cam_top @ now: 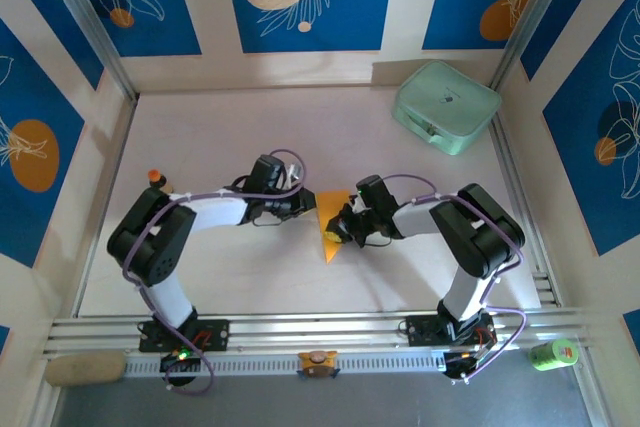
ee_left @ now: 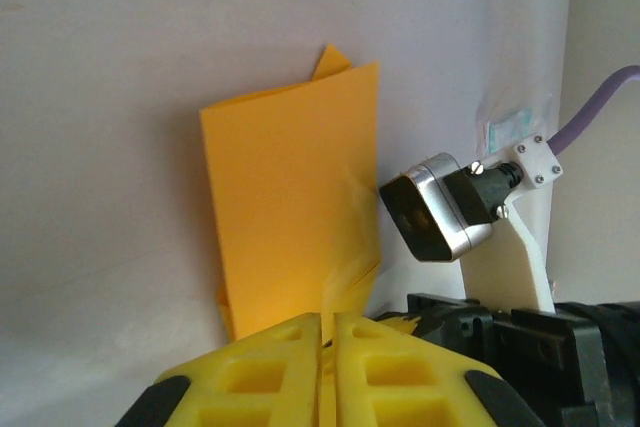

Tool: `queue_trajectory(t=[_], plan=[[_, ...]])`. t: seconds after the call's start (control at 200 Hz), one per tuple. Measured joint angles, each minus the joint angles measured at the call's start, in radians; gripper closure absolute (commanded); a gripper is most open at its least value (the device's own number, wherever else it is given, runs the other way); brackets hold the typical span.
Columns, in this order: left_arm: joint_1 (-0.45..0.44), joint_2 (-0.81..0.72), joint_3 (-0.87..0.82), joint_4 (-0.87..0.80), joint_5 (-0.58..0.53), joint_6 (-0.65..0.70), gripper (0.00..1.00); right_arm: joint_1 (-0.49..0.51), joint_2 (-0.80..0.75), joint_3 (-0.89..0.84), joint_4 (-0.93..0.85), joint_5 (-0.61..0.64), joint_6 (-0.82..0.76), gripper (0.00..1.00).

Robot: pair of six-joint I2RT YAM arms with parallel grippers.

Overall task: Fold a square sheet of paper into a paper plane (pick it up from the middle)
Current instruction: Fold the wing for the fifth time at the center of the table.

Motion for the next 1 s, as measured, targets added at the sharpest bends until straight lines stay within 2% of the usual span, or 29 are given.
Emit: queue_trajectory(t=[0.49, 0.65, 0.895, 1.0], plan=[[-0.014, 0.137, 0.116, -0.051, 0.014, 0.010, 0.88, 0.012, -0.014, -0.015, 0.021, 0.032, 0.049, 1.00], [-0.014, 0.183, 0.129, -0.072, 0.014, 0.011, 0.92, 0.013, -0.027, -0.021, 0.007, 0.034, 0.049, 1.00], [-0.016, 0.190, 0.127, -0.090, 0.010, 0.021, 0.96, 0.029, -0.146, -0.071, -0.079, 0.079, 0.031, 0.89], [-0.016, 0.190, 0.120, -0.081, 0.013, 0.040, 0.96, 0.015, -0.245, -0.078, -0.154, 0.129, -0.012, 0.73]])
